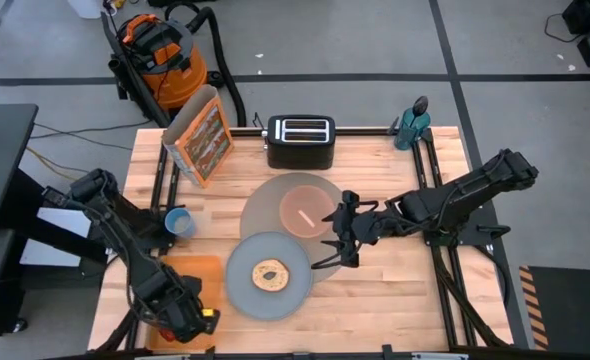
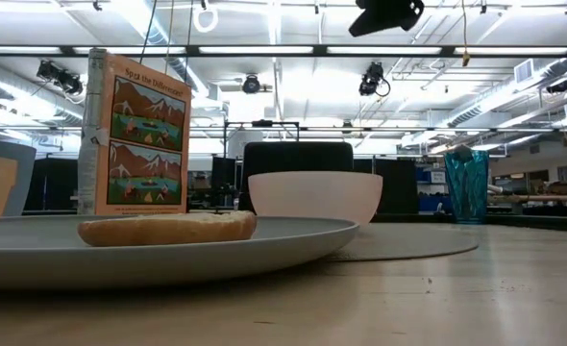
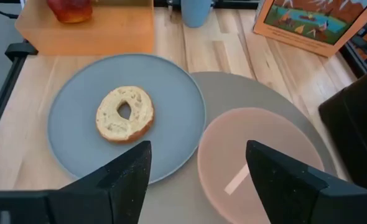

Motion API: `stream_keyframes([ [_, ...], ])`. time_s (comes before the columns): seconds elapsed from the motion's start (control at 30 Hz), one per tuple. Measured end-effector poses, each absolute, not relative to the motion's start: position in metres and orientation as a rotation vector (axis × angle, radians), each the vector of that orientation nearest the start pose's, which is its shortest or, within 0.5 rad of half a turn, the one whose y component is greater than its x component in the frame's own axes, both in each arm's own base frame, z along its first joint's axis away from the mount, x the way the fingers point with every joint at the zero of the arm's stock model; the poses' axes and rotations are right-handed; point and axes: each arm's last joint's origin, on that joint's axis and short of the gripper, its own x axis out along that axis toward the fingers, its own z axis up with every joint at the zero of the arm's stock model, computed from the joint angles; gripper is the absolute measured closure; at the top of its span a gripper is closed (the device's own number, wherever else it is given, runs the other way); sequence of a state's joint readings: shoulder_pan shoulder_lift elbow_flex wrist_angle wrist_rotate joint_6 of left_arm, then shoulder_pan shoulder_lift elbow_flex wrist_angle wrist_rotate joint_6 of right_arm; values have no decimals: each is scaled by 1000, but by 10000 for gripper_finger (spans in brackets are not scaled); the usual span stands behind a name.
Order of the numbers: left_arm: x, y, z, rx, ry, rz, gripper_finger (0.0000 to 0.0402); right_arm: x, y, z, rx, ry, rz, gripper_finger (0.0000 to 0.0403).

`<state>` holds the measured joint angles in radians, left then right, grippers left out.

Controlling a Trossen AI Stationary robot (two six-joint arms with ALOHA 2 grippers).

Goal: Arrange a breakfast setting
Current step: Put the red apple on the gray tablemat

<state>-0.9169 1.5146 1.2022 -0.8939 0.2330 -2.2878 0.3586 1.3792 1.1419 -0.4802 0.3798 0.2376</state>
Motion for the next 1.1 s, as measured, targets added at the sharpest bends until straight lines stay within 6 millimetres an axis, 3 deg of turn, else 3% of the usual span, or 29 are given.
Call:
stream_keyframes([
  [0.2,168,-228,256,-1284,1654,836,99,277,92,295,-7,672,-118,113],
  [0.33,162,-229,251,-1238,1711,860,72,278,92,294,13,667,-134,110],
  [0.8,149,-219,197,-1212,1718,929,68,278,93,294,47,665,-129,109],
  [0.97,148,-217,185,-1231,1721,905,68,278,93,294,80,671,-116,109],
  [1.1,154,-216,187,-1264,1686,886,68,278,94,294,83,675,-106,110],
])
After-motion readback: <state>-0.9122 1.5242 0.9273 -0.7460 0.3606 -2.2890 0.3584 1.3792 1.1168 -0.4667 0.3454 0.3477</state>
